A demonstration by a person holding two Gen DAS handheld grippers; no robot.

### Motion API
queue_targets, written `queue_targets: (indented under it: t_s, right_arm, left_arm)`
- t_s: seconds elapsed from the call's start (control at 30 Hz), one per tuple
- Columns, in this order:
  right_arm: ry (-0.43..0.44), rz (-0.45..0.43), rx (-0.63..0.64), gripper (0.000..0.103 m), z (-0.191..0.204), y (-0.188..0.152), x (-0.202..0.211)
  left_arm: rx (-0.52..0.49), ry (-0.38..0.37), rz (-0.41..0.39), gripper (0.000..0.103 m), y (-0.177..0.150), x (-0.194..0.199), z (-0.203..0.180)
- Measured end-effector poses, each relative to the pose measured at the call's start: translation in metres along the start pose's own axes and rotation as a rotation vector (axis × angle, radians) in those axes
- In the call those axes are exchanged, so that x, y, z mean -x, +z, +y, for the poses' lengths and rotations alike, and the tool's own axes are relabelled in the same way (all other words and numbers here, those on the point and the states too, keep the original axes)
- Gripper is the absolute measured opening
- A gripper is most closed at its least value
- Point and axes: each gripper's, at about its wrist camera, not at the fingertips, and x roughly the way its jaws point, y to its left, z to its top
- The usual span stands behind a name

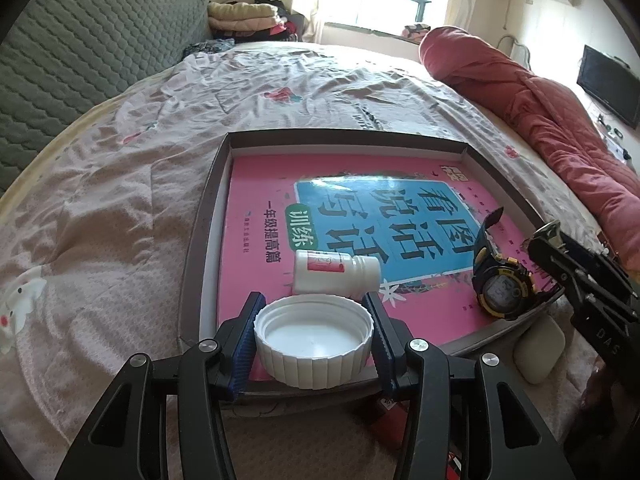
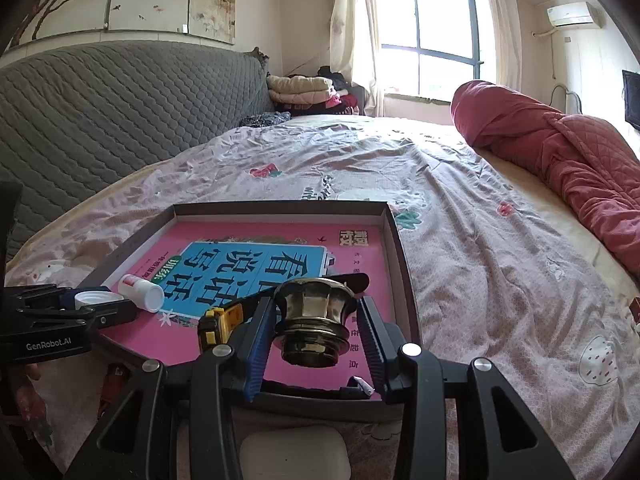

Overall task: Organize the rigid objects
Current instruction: 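Carry the lid with the left gripper while the right gripper carries the knob over the tray, then lower the white lid into the tray and open the left gripper while the right gripper holds the knob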

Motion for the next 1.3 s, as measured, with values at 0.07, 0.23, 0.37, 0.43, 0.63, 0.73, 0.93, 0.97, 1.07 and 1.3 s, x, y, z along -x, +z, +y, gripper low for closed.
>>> queue_targets:
  t_s: [0.07,0.23,0.37,0.43,0.63,0.73,0.93,0.97,1.07,1.3]
  right_arm:
    - [0.002,0.009,0.006,0.042,0.001,0.000,-0.003]
    - [-0.012,0.060,0.033,0.042,0.004,-0.001,-0.012]
    - [-0.022,0.100,0.028,0.042,0.002,-0.003,-0.018]
    - [-0.023,0.108,0.025,0.042,0.002,-0.003,-0.019]
    - [-0.014,0.096,0.027,0.042,0.002,-0.006,-0.018]
    - [-0.014,0.096,0.021,0.042,0.002,-0.006,-0.018]
    - [-0.008,0.092,0.019,0.042,0.001,-0.007,-0.016]
    - [-0.008,0.093,0.020,0.042,0.001,-0.007,-0.016]
    - [-0.009,0.094,0.019,0.042,0.001,-0.007,-0.015]
    - [-0.007,0.096,0.017,0.043,0.001,-0.008,-0.015]
  left_arm:
    - [-0.001,-0.006,0.002,0.051,0.000,-0.001,0.000]
    - [0.000,-0.014,0.004,0.051,0.001,-0.001,0.001]
    - [-0.001,-0.016,0.004,0.051,0.002,-0.001,0.002]
    - [-0.002,-0.018,0.004,0.051,0.001,-0.001,0.002]
    - [-0.012,-0.020,0.001,0.051,-0.001,-0.002,0.002]
    - [-0.013,-0.022,-0.001,0.051,-0.001,-0.002,0.002]
    - [-0.012,-0.025,-0.004,0.051,-0.002,-0.002,0.003]
    - [-0.013,-0.025,-0.003,0.051,-0.002,-0.001,0.003]
    - [-0.015,-0.027,-0.005,0.051,-0.002,-0.001,0.003]
    - [-0.017,-0.028,-0.009,0.051,-0.002,-0.002,0.003]
